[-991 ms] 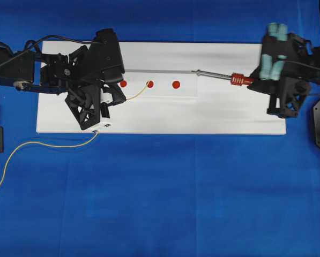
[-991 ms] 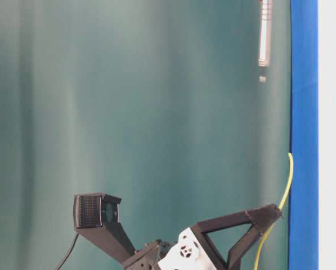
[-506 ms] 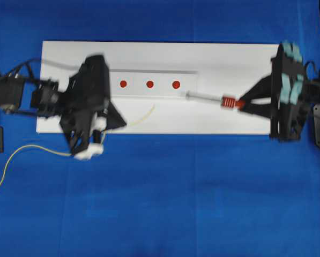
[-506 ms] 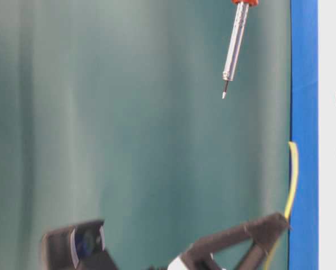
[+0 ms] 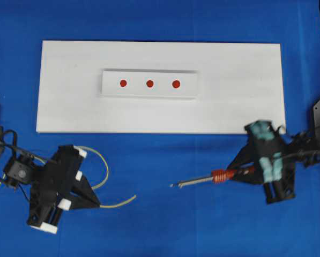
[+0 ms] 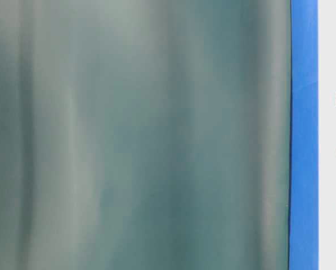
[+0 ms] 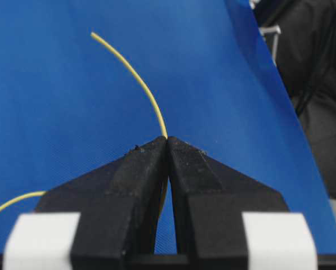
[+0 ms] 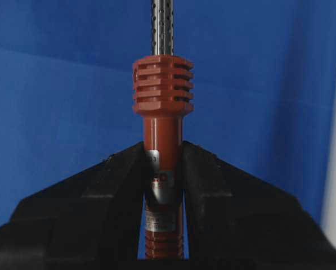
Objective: Touch the tip of the soldering iron to the tip of the solder at the mark.
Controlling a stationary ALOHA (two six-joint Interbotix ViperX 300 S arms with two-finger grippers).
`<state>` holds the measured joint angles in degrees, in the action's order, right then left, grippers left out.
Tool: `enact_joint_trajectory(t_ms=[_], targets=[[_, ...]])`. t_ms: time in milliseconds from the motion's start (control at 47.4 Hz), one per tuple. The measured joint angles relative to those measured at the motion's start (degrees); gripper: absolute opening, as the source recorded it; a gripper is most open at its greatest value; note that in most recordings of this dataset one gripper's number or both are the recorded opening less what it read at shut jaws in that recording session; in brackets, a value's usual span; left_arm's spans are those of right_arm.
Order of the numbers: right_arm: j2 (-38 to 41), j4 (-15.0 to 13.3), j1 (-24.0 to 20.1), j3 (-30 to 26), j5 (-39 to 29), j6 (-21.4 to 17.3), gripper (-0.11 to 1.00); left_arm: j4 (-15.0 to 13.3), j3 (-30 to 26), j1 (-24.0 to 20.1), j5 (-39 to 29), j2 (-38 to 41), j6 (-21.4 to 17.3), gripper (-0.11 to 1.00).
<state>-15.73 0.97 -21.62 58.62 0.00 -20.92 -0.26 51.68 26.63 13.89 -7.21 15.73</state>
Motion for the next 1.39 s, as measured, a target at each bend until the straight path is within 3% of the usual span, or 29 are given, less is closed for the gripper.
enact_joint_trajectory(t_ms=[126, 316, 632, 696, 759, 885, 970, 1202, 1391], targets=[[7.8, 0.5, -2.5, -0.6, 5.9, -1.6, 0.06, 0.0, 0.4, 0.2, 2.2, 5.4, -0.6, 0.01], [16.2, 1.6, -3.0, -1.8, 10.2, -2.4, 0.06, 0.1, 0.4, 0.1, 5.4, 11.3, -1.2, 0.02], [19.7, 1.8, -3.2, -3.5, 11.9, -2.3, 0.07, 0.1, 0.4, 0.2, 6.4, 12.3, -1.3, 0.03], [19.7, 1.8, -3.2, -3.5, 11.8, -2.3, 0.14, 0.0, 0.3, 0.2, 6.3, 12.2, -1.1, 0.12], [19.9, 1.9, -3.2, -3.5, 11.8, -2.5, 0.27, 0.0, 0.0, 0.2, 6.2, 12.2, -0.4, 0.27], [19.2, 1.8, -3.3, -3.9, 11.6, -1.9, 0.65, 0.0, -0.5, 0.3, 6.0, 12.0, -0.3, 0.67], [17.3, 1.8, -3.3, -3.8, 10.4, -1.7, 0.85, 0.0, -0.7, 0.4, 4.2, 10.4, -0.8, 0.86], [5.1, 0.1, -1.2, -5.1, -2.0, -0.4, 0.76, 0.1, -1.2, -1.7, -6.9, -0.3, -1.4, 0.8], [-7.2, -6.9, 3.6, -7.3, -13.2, 0.9, 0.76, 0.1, -1.0, -7.3, -12.3, -10.3, -3.9, 0.8]])
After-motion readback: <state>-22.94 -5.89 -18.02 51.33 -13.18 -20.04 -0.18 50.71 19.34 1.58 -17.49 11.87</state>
